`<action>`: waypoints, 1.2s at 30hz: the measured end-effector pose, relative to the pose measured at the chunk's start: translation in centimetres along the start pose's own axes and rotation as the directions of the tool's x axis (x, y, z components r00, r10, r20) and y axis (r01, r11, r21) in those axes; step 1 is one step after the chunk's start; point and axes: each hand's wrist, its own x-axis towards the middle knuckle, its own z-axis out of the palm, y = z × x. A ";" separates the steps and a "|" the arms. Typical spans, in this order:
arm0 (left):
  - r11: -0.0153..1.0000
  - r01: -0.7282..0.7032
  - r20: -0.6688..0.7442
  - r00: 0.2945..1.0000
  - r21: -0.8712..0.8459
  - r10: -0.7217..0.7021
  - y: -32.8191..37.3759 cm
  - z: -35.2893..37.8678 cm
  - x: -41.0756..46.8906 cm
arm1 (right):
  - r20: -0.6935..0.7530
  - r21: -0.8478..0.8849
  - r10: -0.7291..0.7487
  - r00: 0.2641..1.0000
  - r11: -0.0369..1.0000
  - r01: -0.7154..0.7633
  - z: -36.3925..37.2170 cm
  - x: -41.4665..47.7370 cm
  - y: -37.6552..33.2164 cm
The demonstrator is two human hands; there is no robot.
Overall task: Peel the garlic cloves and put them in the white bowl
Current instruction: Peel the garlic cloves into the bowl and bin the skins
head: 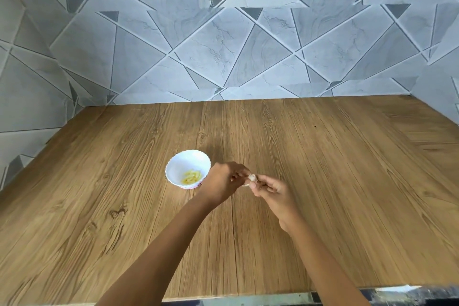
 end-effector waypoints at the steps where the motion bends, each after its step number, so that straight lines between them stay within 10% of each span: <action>1: 1.000 0.003 -0.008 1.000 0.008 -0.003 0.1 0.2 0.0 | -0.012 0.008 0.006 1.000 1.000 -0.006 0.0 0.0 0.2; 9: 0.985 0.167 -0.041 0.985 0.051 -0.165 0.6 1.1 0.0 | -0.077 0.013 0.013 0.997 1.000 -0.012 0.9 0.6 1.2; 12: 0.924 0.324 -0.017 0.942 -0.202 -0.335 0.2 0.7 -0.1 | -0.091 -0.040 0.044 0.995 0.998 -0.048 0.7 0.9 1.6; 20: 0.683 0.481 0.080 0.844 -0.550 -0.530 0.5 -0.9 -1.7 | -0.075 -0.678 -0.169 0.983 0.731 0.074 1.3 3.5 3.8; 28: 0.785 0.554 0.108 0.830 -0.277 -0.548 -0.4 -1.9 -5.5 | -0.074 -0.793 -0.481 0.874 0.560 0.241 1.6 -1.3 3.0; 36: 0.800 0.483 0.010 0.854 0.356 -0.520 0.3 -1.3 -7.9 | 0.215 -0.935 -0.333 0.918 0.200 0.291 3.9 -5.9 5.4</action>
